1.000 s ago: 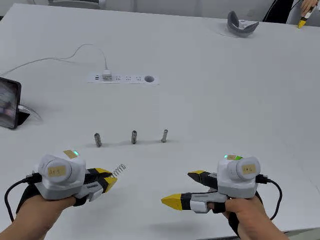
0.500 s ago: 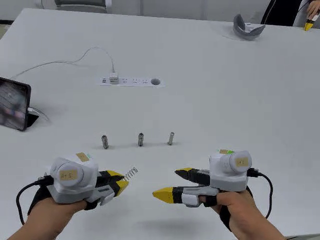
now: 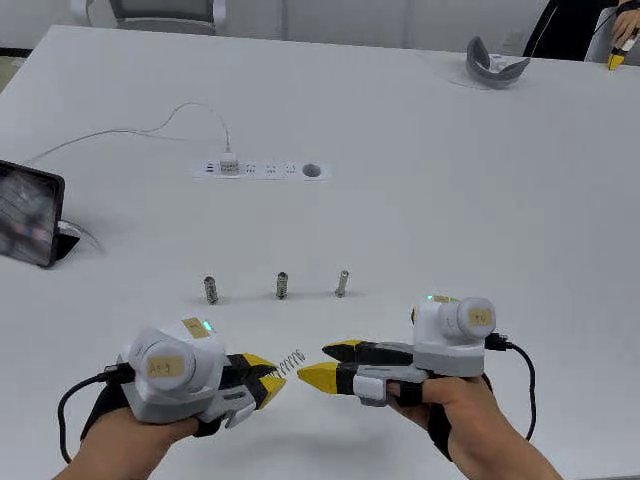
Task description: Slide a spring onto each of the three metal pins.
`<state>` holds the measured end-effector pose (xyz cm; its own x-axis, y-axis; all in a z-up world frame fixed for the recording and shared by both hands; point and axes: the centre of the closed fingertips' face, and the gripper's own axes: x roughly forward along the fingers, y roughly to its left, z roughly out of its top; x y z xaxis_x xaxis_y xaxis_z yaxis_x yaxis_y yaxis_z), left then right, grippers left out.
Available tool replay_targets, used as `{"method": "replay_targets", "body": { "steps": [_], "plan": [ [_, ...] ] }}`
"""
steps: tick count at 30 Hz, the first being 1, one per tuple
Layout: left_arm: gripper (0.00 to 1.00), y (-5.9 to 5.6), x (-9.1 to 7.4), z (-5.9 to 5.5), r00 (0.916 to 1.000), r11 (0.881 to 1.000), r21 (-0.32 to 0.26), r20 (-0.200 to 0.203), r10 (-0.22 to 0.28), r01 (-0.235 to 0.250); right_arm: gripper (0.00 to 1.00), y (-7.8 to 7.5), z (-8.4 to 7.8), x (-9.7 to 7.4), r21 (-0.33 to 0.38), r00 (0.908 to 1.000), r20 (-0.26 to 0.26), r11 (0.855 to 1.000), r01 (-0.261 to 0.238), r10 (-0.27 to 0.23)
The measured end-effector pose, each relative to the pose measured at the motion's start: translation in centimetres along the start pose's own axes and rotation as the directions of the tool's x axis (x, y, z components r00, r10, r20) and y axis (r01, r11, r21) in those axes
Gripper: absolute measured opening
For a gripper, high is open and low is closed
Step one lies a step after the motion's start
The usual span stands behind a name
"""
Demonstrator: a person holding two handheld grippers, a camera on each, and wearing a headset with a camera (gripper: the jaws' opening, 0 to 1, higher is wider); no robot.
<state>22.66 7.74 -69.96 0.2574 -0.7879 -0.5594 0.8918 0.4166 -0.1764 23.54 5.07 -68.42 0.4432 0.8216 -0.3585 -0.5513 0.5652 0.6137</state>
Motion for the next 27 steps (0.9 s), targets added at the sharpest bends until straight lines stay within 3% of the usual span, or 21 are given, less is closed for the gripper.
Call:
{"method": "replay_targets", "body": {
  "steps": [12, 27],
  "plan": [
    [0.10, -1.0, 0.5, 0.9, 0.9996, 1.000, 0.011, 0.014, -0.023, 0.023, 0.27, 0.6, -0.3, 0.2, 0.060, 0.9993, 0.004, 0.998, -0.036, 0.036],
    [0.10, -1.3, 0.9, 0.7, 0.9994, 0.999, 0.035, -0.004, -0.035, 0.036, 0.19, 0.6, 0.2, -0.1, 0.090, 0.9992, 0.020, 0.995, -0.037, 0.035]
  ]
}}
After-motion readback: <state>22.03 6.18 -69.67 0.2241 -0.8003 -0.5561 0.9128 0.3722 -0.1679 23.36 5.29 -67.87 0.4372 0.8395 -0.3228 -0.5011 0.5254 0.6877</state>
